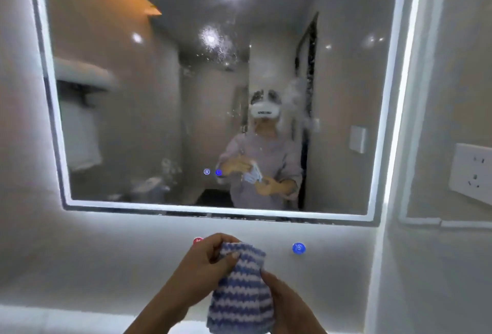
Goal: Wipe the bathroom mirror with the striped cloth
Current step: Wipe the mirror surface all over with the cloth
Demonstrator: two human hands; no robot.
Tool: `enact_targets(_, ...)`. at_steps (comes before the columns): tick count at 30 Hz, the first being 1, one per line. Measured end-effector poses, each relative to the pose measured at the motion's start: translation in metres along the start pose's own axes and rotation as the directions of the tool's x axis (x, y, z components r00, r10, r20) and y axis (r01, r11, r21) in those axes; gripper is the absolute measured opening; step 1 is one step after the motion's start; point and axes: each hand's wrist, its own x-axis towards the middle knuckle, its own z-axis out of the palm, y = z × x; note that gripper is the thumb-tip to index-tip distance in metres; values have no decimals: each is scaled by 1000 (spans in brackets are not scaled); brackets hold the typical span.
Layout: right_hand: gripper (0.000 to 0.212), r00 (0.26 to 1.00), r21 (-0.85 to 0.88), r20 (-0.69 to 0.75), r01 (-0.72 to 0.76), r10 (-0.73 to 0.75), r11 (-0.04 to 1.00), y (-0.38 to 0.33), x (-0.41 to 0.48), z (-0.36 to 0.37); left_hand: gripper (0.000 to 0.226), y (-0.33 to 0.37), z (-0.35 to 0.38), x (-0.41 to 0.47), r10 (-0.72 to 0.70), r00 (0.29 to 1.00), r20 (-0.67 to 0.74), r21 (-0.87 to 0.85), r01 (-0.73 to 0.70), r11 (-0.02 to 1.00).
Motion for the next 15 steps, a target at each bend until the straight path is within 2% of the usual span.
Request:
enact_targets(1,43,999,22,38,-31,30,999,4,7,-1,7,-2,-6,-6,-10,999,-32,-2,10,1000)
enact_targets(3,38,959,-140,266,-65,101,988,8,6,-4,7,-9,-17,-17,-36,995,-94,-7,36,999)
enact_targets(4,51,950,-253,299,-16,94,967,12,9,-9,7,-13,-22,-22,-54,992,-117,-10,53,999)
enact_targets(6,85,951,-411,298,52,80,910,16,17,-22,7,-20,-29,-31,-82,983,-164,3,84,996)
enact_targets(8,96,961,-552,271,109,54,826,20,14,-17,8,-27,-35,-40,-94,970,-224,21,101,995)
enact_targets(10,108,967,-720,255,191,-2,667,21,10,-3,8,-32,-39,-49,-124,953,-278,-8,127,992)
enact_targets(11,103,966,-782,259,216,-10,584,20,4,6,8,-34,-41,-53,-144,942,-302,-42,138,990)
enact_targets(12,83,967,-818,255,229,-25,527,17,-8,17,9,-36,-43,-57,-164,934,-316,-76,147,986)
enact_targets(13,50,966,-848,247,254,-76,465,14,-18,24,10,-36,-45,-61,-180,930,-320,-102,155,983)
enact_targets(14,20,963,-837,228,268,-141,476,11,-22,26,11,-37,-46,-64,-194,927,-322,-119,164,979)
enact_targets(15,3,960,-842,237,281,-152,460,9,-23,25,12,-38,-47,-68,-211,922,-323,-135,176,975)
